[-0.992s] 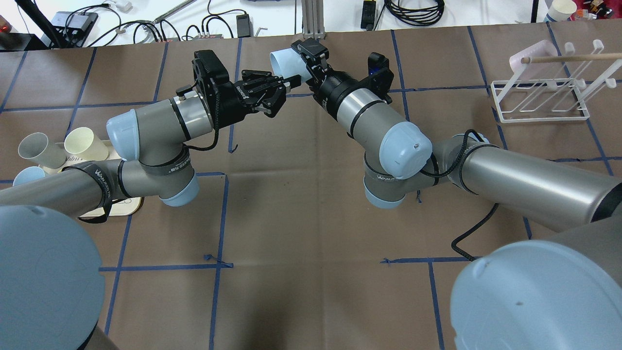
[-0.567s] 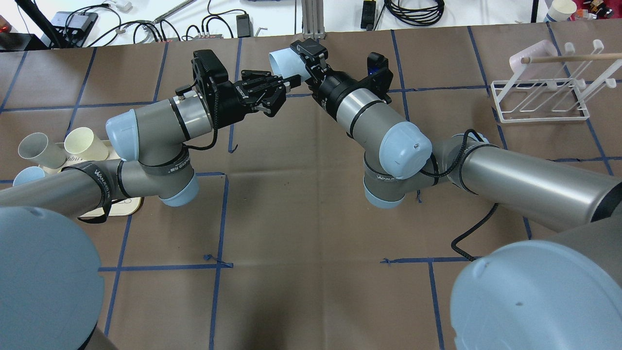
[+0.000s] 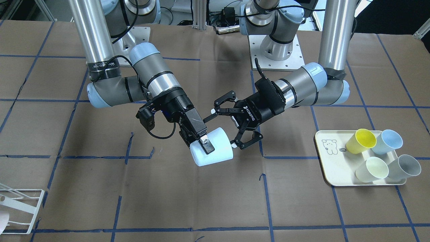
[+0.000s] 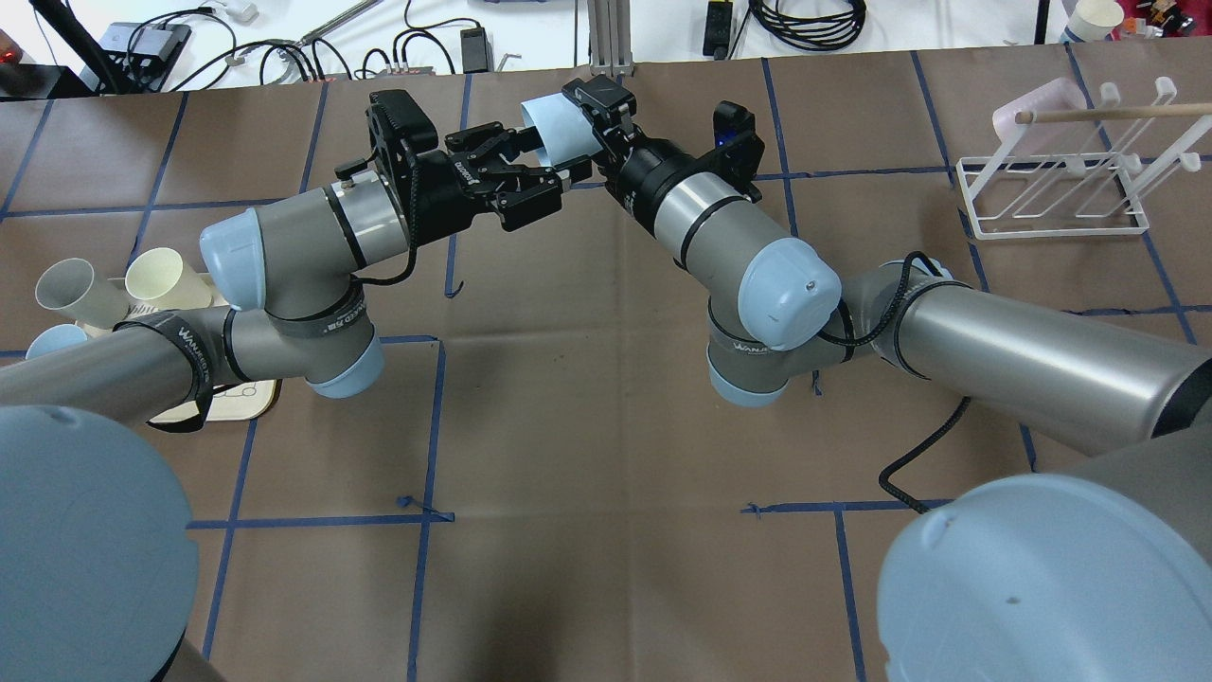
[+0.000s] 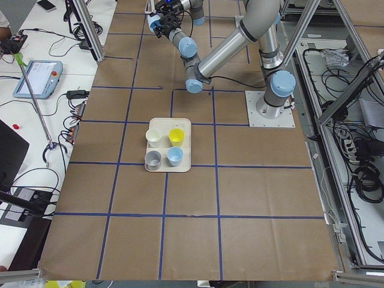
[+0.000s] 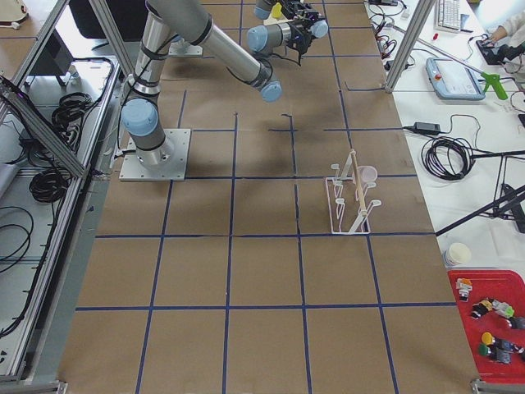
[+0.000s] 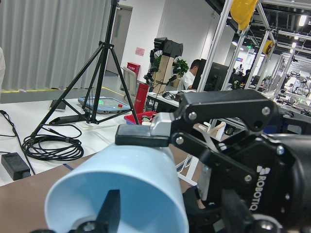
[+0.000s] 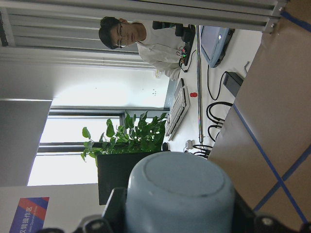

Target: Transfer IKEA cup to right arm and place on rack

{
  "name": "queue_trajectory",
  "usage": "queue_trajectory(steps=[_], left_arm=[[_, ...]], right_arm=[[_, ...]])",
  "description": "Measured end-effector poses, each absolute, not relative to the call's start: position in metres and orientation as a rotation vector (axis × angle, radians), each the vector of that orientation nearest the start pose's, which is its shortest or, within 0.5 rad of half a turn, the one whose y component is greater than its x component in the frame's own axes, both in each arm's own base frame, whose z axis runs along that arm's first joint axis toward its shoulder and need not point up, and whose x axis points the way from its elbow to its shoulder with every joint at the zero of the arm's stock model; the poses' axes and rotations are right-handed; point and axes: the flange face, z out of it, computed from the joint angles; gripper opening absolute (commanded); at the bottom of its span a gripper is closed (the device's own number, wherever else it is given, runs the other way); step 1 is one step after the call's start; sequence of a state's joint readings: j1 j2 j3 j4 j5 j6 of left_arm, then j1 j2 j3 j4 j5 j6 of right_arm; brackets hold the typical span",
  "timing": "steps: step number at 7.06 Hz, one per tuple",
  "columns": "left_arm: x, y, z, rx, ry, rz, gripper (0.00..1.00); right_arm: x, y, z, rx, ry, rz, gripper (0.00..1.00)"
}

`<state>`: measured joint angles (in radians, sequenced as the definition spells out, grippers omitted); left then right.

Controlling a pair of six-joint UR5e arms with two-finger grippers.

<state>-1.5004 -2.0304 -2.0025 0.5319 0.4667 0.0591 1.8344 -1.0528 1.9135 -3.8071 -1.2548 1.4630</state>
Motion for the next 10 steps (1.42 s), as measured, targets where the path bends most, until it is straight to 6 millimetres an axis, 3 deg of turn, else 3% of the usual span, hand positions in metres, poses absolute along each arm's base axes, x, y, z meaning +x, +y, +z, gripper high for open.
queue_trajectory(steps=[3,5,7,10], left_arm=[[-0.155,-0.523,0.319,-0.675,-1.825,1.320,0.98],[-0.120,-0.504,0.322,-0.598,-1.870,1.346,0.98],[-0.091,-0.496,0.324,-0.535,-1.907,1.376,0.98],[-0.049,-0.514,0.330,-0.358,-2.053,1.377,0.98]], right_arm=[[0.304,-0.517,0.319,0.802,1.624,-0.770,0.46],[0.283,-0.524,0.323,0.733,1.667,-0.861,0.44],[0.247,-0.534,0.324,0.604,1.764,-1.050,0.38],[0.176,-0.544,0.318,0.365,1.972,-1.373,0.37]])
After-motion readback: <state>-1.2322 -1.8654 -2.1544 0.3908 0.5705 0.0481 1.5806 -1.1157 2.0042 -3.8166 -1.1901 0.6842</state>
